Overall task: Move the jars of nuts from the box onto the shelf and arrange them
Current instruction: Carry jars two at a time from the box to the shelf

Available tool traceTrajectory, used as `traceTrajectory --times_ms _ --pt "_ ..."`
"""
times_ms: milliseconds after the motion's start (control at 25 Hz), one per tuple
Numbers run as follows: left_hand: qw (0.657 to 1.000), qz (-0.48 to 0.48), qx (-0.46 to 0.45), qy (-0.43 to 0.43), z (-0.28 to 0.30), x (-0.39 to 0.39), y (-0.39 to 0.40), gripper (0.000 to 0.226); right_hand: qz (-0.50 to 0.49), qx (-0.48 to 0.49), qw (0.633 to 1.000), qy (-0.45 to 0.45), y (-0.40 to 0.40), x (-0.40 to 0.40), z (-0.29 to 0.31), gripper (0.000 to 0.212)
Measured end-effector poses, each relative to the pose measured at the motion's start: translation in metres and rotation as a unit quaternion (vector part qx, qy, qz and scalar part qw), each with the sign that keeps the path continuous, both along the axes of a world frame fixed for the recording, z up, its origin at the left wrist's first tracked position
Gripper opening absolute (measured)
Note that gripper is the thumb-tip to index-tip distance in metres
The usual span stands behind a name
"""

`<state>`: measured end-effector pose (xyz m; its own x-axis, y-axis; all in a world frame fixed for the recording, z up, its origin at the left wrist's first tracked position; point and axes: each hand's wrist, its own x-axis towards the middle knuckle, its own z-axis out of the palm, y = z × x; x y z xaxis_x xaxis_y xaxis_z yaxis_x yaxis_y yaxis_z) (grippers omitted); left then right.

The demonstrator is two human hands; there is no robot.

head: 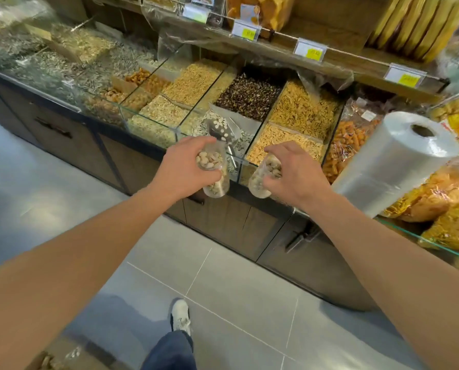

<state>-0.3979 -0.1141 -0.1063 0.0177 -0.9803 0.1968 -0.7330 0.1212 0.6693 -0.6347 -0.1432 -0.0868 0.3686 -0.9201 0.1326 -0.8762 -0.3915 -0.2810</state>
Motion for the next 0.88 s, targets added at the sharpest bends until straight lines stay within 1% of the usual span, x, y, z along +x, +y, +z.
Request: traceTrajectory --times_ms 160,400,600,720,880 --pt "0.997 -0.068 -0.007 -0.021 0.02 0.018 -0.105 0.071 -0.062 -0.013 0.997 0.036 -0.08 0.022 0.014 0.063" --pt "0.995 -0.086 -0.031 -0.036 0.045 0.015 -0.237 0.065 -0.136 -0.006 0.99 0.019 -0.192 0.024 0.027 0.063" --pt "0.995 -0.076 -0.05 -0.049 0.059 -0.002 -0.334 0.068 -0.148 -0.033 0.988 -0.02 -0.294 0.009 0.04 0.06" --pt "0.995 -0.069 -0.043 -0.053 0.07 -0.01 -0.39 0.068 -0.154 -0.046 0.986 -0.054 -0.35 -0.001 0.056 0.062" --pt "0.996 -0.072 -0.042 -0.027 0.083 -0.015 -0.456 0.066 -0.158 -0.08 0.982 -0.069 -0.414 -0.013 0.077 0.059"
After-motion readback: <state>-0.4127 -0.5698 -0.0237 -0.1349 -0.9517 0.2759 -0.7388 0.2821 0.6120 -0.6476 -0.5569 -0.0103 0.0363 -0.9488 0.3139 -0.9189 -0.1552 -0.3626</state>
